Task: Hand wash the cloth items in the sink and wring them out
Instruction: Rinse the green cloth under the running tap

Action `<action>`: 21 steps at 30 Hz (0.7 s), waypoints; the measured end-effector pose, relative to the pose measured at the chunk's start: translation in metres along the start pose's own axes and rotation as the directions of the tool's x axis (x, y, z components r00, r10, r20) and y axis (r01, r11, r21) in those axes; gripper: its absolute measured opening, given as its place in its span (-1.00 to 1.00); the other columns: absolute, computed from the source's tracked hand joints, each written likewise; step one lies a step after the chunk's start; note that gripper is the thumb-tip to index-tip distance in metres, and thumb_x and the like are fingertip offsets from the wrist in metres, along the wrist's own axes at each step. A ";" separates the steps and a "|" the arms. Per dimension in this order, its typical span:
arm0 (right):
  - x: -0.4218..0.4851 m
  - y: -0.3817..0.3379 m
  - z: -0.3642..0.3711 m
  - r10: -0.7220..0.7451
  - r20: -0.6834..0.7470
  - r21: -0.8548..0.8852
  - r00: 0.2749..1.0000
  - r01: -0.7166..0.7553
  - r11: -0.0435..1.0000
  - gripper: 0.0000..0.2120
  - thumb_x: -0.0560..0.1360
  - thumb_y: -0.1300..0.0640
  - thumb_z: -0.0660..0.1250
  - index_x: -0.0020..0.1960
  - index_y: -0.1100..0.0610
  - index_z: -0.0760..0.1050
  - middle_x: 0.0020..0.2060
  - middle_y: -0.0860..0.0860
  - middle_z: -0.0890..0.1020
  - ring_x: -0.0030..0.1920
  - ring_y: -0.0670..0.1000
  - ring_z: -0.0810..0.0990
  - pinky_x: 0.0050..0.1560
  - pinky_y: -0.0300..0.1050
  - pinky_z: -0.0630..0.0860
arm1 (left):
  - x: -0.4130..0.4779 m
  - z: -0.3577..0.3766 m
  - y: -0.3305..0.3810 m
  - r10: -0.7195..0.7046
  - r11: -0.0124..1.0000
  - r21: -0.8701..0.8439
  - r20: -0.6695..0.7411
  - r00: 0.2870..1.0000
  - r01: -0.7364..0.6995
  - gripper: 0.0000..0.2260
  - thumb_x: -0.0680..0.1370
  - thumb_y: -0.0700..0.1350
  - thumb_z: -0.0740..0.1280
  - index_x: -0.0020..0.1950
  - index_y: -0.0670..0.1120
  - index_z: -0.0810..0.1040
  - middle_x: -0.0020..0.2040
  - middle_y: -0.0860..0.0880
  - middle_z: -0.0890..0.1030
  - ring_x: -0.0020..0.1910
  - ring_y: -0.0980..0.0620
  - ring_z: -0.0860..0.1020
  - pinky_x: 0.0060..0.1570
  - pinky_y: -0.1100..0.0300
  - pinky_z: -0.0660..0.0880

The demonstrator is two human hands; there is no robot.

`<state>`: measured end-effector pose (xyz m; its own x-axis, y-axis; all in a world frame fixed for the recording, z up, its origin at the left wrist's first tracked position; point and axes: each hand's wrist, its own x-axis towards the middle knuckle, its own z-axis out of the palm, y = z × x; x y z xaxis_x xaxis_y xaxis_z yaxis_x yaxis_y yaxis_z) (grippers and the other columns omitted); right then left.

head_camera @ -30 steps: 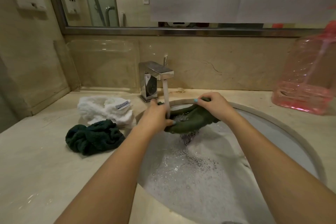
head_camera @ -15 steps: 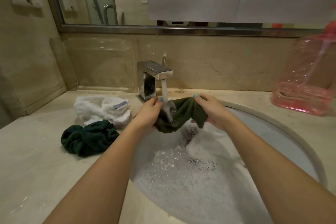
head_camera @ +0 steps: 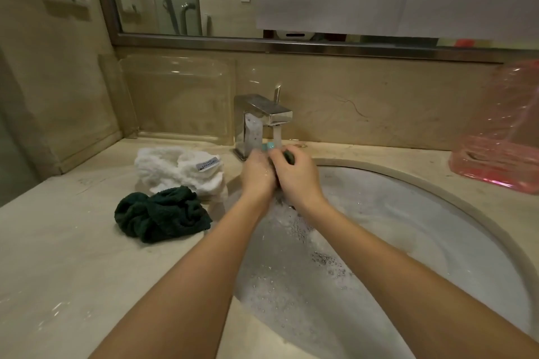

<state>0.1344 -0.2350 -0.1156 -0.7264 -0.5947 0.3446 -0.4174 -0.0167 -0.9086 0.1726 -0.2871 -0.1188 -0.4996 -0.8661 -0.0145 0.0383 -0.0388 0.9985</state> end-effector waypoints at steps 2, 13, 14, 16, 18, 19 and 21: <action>0.013 -0.001 -0.003 0.056 -0.083 -0.012 0.995 -0.057 0.998 -0.68 0.59 0.06 0.23 -0.29 0.18 0.47 -0.32 0.10 0.57 -0.29 0.05 0.49 -0.25 -0.09 0.38 | -0.010 0.008 0.003 0.005 1.000 -0.029 0.005 1.000 -0.004 -0.79 0.64 -0.11 0.16 0.03 -0.19 0.53 -0.08 -0.19 0.60 -0.09 -0.18 0.61 -0.20 0.09 0.50; -0.001 -0.002 -0.001 0.078 0.017 -0.027 0.997 -0.077 0.997 -0.72 0.60 0.15 0.18 -0.27 0.09 0.50 -0.30 0.02 0.56 -0.22 0.00 0.52 -0.17 -0.09 0.45 | -0.014 -0.004 0.009 -0.028 0.997 0.068 -0.047 0.999 0.031 -0.70 0.65 -0.07 0.15 -0.21 -0.03 0.56 -0.05 -0.19 0.65 0.00 -0.17 0.61 0.16 -0.13 0.53; 0.003 0.000 -0.003 0.107 0.011 -0.016 0.994 -0.107 0.994 -0.73 0.60 0.14 0.17 -0.23 0.11 0.52 -0.26 0.06 0.57 -0.19 0.03 0.54 -0.14 -0.07 0.47 | -0.017 -0.004 0.011 -0.035 0.998 0.059 -0.022 0.999 0.036 -0.71 0.65 -0.07 0.15 -0.20 -0.02 0.56 -0.06 -0.19 0.64 0.00 -0.18 0.61 0.15 -0.15 0.54; 0.010 0.007 -0.014 0.200 -0.024 0.026 0.980 -0.199 0.980 -0.71 0.63 0.11 0.14 -0.15 0.18 0.53 -0.19 0.14 0.60 -0.13 0.08 0.58 -0.12 -0.05 0.52 | -0.030 0.002 0.017 -0.041 0.999 0.037 0.090 0.995 0.038 -0.74 0.66 -0.05 0.17 -0.17 -0.03 0.55 -0.10 -0.16 0.61 -0.04 -0.14 0.61 0.08 -0.10 0.58; 0.017 0.016 -0.030 0.263 -0.074 0.025 0.962 -0.262 0.965 -0.66 0.63 0.06 0.14 -0.12 0.27 0.54 -0.16 0.23 0.62 -0.10 0.19 0.61 -0.07 0.06 0.55 | -0.041 0.012 0.022 0.016 0.998 0.062 0.187 0.982 -0.028 -0.70 0.67 -0.05 0.16 -0.19 -0.12 0.51 -0.19 -0.14 0.56 -0.13 -0.09 0.57 -0.04 0.03 0.57; 0.019 0.018 -0.036 0.259 -0.103 0.021 0.960 -0.258 0.966 -0.63 0.64 0.05 0.14 -0.17 0.27 0.52 -0.22 0.23 0.60 -0.16 0.19 0.59 -0.13 0.04 0.53 | -0.042 0.016 0.020 0.074 0.994 0.065 0.209 0.975 -0.090 -0.69 0.67 -0.05 0.16 -0.20 -0.16 0.49 -0.23 -0.16 0.52 -0.15 -0.09 0.54 -0.09 0.06 0.53; 0.024 0.014 -0.044 0.230 -0.162 0.033 0.960 -0.228 0.973 -0.61 0.65 0.02 0.12 -0.30 0.17 0.40 -0.36 0.09 0.48 -0.30 0.05 0.47 -0.27 -0.08 0.40 | -0.036 0.015 0.016 0.150 0.979 0.099 0.228 0.962 -0.176 -0.70 0.67 -0.04 0.16 -0.13 -0.18 0.52 -0.20 -0.19 0.51 -0.13 -0.11 0.54 -0.11 0.05 0.50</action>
<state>0.0874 -0.2139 -0.1096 -0.8815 -0.4442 0.1601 -0.2228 0.0924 -0.9705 0.1783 -0.2487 -0.1012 -0.6722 -0.7255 0.1478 0.0402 0.1636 0.9857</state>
